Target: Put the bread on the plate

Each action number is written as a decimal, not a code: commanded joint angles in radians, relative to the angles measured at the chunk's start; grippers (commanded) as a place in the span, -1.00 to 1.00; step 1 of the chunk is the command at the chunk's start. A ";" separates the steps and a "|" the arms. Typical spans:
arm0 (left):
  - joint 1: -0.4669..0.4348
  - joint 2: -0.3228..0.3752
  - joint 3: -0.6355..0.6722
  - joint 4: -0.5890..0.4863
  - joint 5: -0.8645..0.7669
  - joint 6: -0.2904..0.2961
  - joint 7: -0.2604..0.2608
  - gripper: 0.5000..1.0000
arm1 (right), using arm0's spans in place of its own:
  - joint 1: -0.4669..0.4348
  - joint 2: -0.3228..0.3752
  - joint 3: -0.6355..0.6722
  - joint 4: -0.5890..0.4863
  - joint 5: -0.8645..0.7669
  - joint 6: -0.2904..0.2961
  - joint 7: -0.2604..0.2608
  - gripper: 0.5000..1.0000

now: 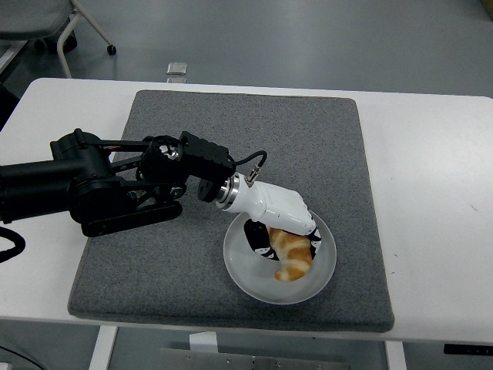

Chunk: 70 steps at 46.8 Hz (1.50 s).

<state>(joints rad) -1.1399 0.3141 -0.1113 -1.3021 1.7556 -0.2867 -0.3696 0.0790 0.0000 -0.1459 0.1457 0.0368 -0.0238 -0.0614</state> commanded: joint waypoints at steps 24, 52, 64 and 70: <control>0.002 0.002 0.015 0.012 0.002 0.008 0.000 -1.00 | -0.001 0.000 0.000 0.000 0.000 0.001 0.000 0.72; 0.015 0.000 0.015 0.026 -0.002 0.043 0.000 0.11 | 0.001 0.000 0.000 0.000 0.000 -0.001 0.000 0.72; 0.015 0.000 0.007 0.026 -0.013 0.047 0.000 0.96 | -0.001 0.000 0.000 0.000 0.000 0.001 0.000 0.72; 0.012 0.000 -0.002 0.026 -0.015 0.047 0.000 0.97 | 0.001 0.000 0.000 0.000 0.000 -0.001 0.000 0.72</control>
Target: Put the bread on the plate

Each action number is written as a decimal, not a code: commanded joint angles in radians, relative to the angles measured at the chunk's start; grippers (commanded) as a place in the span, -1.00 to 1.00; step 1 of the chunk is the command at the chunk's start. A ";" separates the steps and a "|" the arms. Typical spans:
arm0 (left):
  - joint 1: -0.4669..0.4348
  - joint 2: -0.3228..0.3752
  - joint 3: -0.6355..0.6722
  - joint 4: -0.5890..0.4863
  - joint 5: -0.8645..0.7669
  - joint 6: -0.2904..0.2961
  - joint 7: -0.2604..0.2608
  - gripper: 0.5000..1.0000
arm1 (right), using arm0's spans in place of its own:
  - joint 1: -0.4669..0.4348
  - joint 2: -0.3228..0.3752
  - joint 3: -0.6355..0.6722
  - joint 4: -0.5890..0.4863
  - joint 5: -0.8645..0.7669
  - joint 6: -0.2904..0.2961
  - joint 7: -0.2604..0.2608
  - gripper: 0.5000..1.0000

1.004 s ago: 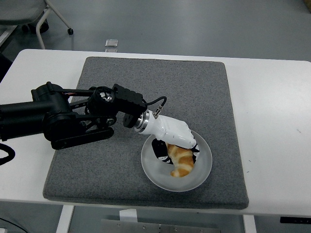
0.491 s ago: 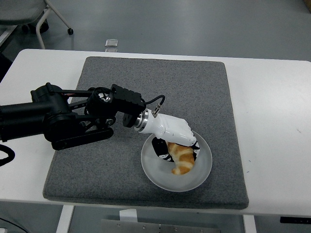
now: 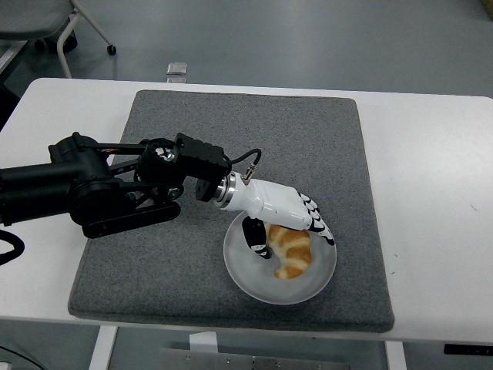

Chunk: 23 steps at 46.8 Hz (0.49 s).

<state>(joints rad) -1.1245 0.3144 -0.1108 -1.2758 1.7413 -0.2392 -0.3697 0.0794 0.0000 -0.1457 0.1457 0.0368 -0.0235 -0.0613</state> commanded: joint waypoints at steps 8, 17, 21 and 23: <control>-0.008 0.000 -0.039 -0.014 -0.043 0.001 0.000 0.97 | 0.000 0.000 0.000 0.000 0.000 0.000 0.000 0.72; -0.026 0.000 -0.119 -0.039 -0.128 -0.003 0.000 0.97 | -0.001 0.000 0.000 0.000 0.000 0.000 0.000 0.72; -0.034 0.003 -0.162 -0.043 -0.155 -0.003 0.002 0.97 | 0.000 0.000 0.000 0.000 0.000 -0.001 0.000 0.72; -0.034 0.003 -0.179 -0.043 -0.172 -0.005 0.002 0.97 | -0.001 0.000 0.000 0.000 0.000 0.000 0.000 0.72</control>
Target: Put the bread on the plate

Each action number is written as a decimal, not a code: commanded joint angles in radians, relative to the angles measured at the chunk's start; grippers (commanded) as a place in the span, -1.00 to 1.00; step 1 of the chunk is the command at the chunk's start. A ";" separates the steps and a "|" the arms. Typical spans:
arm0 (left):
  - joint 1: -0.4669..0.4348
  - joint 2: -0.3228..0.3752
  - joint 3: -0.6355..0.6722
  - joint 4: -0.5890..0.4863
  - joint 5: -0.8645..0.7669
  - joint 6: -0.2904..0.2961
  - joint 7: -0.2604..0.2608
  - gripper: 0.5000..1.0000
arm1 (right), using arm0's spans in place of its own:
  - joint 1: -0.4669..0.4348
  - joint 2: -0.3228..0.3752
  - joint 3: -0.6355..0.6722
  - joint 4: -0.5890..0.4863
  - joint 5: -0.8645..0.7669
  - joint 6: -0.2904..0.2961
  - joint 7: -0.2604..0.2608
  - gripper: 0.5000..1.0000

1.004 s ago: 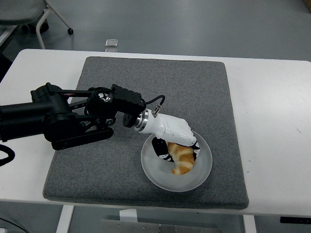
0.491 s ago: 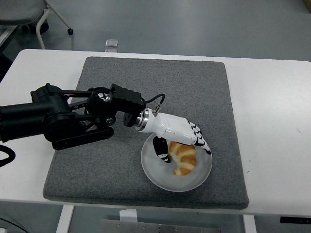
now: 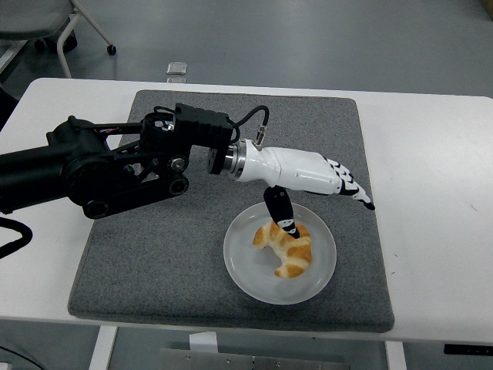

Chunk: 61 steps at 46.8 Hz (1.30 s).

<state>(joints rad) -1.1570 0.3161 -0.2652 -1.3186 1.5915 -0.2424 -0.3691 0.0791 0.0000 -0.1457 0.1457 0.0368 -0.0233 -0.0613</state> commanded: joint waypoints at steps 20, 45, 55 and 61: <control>0.011 0.029 -0.230 0.104 -0.393 0.077 0.061 0.97 | -0.001 0.000 0.000 0.000 0.000 -0.001 0.000 0.72; -0.007 0.100 -0.256 0.349 -1.096 0.196 0.096 0.98 | -0.001 0.000 0.000 0.000 0.000 0.000 0.000 0.72; -0.003 0.115 -0.253 0.452 -1.288 0.199 0.098 0.98 | 0.001 0.000 0.000 0.000 0.000 0.000 0.000 0.72; 0.005 0.132 -0.253 0.480 -1.378 0.201 0.133 0.98 | 0.001 0.000 0.000 0.000 0.000 0.000 0.000 0.72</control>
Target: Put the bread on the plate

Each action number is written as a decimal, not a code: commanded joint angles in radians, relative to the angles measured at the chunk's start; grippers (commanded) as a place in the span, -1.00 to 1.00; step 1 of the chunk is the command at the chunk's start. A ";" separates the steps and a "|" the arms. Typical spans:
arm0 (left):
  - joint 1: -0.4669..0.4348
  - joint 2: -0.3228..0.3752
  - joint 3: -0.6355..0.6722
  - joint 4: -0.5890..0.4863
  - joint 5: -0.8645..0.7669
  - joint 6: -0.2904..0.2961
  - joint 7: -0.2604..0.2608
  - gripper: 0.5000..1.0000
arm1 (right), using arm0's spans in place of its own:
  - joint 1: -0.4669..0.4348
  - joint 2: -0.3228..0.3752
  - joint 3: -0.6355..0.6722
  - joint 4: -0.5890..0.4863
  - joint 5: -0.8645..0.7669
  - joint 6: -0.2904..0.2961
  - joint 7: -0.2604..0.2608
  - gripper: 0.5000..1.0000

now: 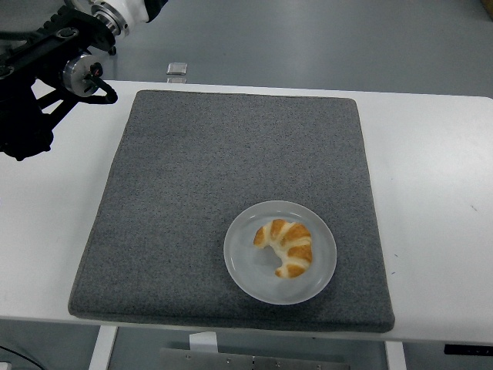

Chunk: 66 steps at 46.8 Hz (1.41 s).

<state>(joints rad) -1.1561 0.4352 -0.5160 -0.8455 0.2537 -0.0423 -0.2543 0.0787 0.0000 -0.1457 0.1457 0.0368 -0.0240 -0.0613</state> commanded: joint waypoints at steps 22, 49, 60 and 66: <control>0.055 0.047 -0.001 0.077 -0.358 0.045 0.064 0.98 | 0.001 0.000 0.000 0.000 0.000 -0.001 0.000 0.72; 0.309 0.031 -0.202 0.072 -0.427 0.039 0.000 1.00 | 0.000 0.000 -0.002 0.000 -0.002 0.004 0.000 0.72; 0.326 0.005 -0.197 0.082 -0.415 0.033 -0.120 1.00 | 0.000 0.000 -0.003 0.000 -0.003 0.007 0.000 0.72; 0.326 -0.003 -0.196 0.086 -0.415 0.051 -0.128 1.00 | -0.004 0.000 -0.005 0.000 -0.005 0.007 0.000 0.72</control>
<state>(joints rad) -0.8299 0.4355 -0.7125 -0.7627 -0.1609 -0.0002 -0.3807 0.0778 0.0000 -0.1497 0.1457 0.0343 -0.0168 -0.0612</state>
